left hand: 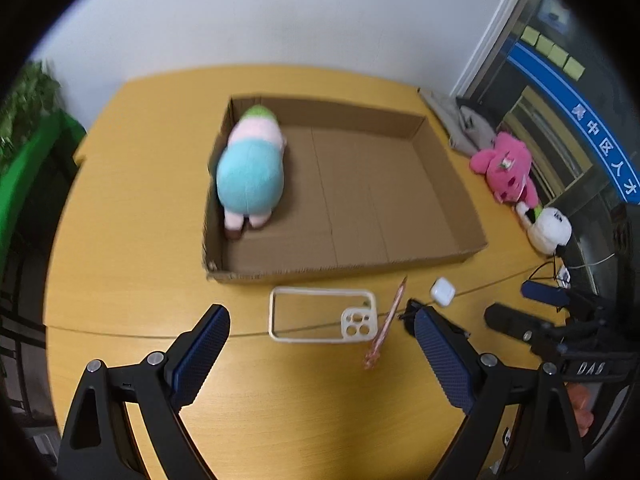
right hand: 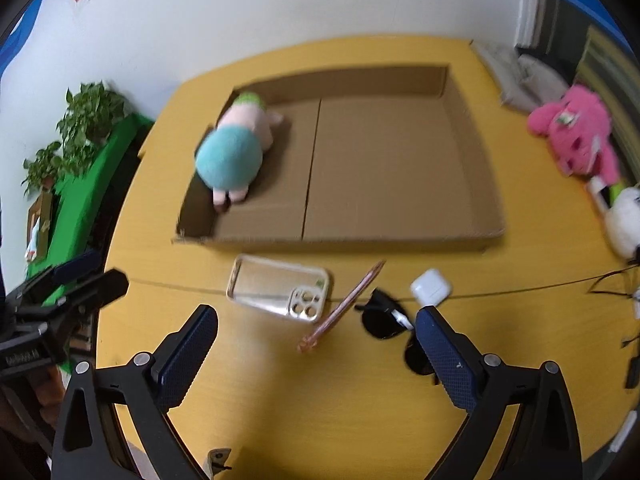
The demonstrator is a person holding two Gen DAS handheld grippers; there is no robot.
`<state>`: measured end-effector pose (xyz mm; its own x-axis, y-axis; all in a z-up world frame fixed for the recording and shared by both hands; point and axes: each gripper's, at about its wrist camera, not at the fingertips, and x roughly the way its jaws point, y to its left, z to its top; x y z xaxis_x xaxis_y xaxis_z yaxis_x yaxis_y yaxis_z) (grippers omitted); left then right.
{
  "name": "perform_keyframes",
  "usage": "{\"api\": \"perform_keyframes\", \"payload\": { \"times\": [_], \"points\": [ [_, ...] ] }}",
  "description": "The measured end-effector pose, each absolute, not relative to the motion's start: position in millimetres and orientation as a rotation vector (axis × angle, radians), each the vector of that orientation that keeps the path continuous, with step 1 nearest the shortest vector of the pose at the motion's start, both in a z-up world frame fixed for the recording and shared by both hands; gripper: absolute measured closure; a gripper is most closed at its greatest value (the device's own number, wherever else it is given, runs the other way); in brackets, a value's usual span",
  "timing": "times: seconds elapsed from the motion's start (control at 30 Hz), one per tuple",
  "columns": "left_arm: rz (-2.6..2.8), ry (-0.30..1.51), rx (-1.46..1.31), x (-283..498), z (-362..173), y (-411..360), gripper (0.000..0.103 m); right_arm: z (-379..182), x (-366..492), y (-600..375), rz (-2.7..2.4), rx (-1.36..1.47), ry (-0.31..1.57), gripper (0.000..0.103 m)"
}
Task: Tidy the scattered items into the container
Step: 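Open both grippers to release the plush pig and withdraw, then grasp the white phone case edge with the right gripper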
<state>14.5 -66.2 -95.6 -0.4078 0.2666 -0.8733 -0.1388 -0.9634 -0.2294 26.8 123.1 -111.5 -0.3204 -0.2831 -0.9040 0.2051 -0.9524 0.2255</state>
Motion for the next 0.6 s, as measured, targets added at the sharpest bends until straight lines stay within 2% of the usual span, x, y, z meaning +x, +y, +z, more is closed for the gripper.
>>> {"api": "perform_keyframes", "payload": {
  "times": [0.07,0.23,0.43,0.5,0.6],
  "points": [
    [2.397,-0.179,-1.594,7,-121,-66,0.012,-133,26,119,-2.295,1.625,-0.096,0.004],
    [2.290,-0.204,-1.711,-15,-183,-69,0.025,-186,13,108,-2.220,1.683,-0.084,0.007],
    [2.232,-0.206,-1.807,-41,-245,-68,0.041,-233,-18,89,-2.210,1.709,-0.076,0.016],
    [2.209,-0.186,-1.839,-46,-260,-65,0.052,-248,-26,84,-2.206,1.742,-0.054,0.021],
    [2.217,-0.130,-1.854,-50,-271,-61,0.058,-263,-31,78,-2.189,1.758,-0.037,0.027]
  ]
}}
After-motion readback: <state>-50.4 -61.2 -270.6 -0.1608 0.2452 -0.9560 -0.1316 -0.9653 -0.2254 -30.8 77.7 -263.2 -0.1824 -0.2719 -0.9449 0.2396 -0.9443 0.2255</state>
